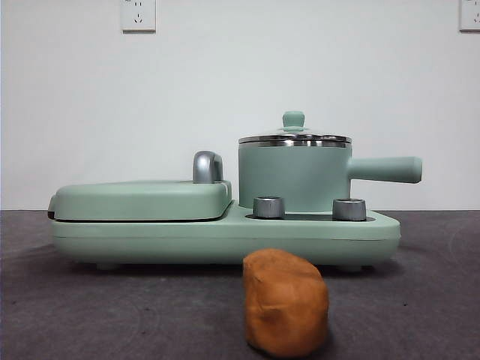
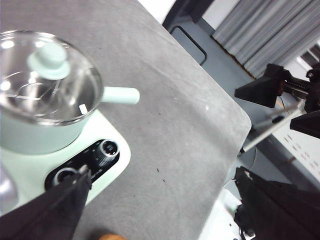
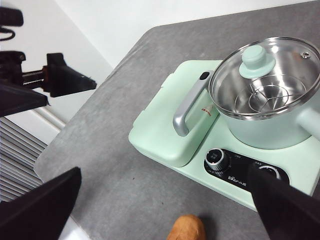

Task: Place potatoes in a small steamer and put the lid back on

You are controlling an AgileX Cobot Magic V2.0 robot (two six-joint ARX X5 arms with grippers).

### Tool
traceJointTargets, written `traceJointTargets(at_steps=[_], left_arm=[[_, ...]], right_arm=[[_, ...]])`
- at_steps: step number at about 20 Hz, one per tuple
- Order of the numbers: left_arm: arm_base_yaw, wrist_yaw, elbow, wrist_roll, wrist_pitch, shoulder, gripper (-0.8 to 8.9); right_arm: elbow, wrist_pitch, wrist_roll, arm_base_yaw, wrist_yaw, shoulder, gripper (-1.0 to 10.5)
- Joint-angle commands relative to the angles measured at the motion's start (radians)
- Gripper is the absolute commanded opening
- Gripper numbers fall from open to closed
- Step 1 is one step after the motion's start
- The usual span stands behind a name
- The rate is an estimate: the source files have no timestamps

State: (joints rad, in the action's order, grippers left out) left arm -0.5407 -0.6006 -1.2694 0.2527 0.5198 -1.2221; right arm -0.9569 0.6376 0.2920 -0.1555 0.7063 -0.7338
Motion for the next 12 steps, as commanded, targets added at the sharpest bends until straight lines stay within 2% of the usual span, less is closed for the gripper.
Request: traceJointTargets(at_steps=[1, 4, 7, 12], left_arm=[[-0.024, 0.022, -0.067, -0.044, -0.004, -0.063, 4.73], [-0.051, 0.124, -0.193, -0.106, 0.092, -0.182, 4.73], [-0.078, 0.267, -0.338, -0.189, 0.198, -0.312, 4.73], [-0.117, 0.449, -0.537, -0.246, 0.205, -0.507, 4.71]], right_arm=[[-0.016, -0.008, -0.012, -0.003, 0.001, -0.004, 5.5], [-0.016, -0.005, -0.013, -0.003, 0.001, -0.004, 5.5], [-0.016, -0.005, -0.013, -0.003, 0.0, -0.004, 5.5], [-0.016, -0.006, -0.013, -0.004, -0.008, -0.005, 5.5]])
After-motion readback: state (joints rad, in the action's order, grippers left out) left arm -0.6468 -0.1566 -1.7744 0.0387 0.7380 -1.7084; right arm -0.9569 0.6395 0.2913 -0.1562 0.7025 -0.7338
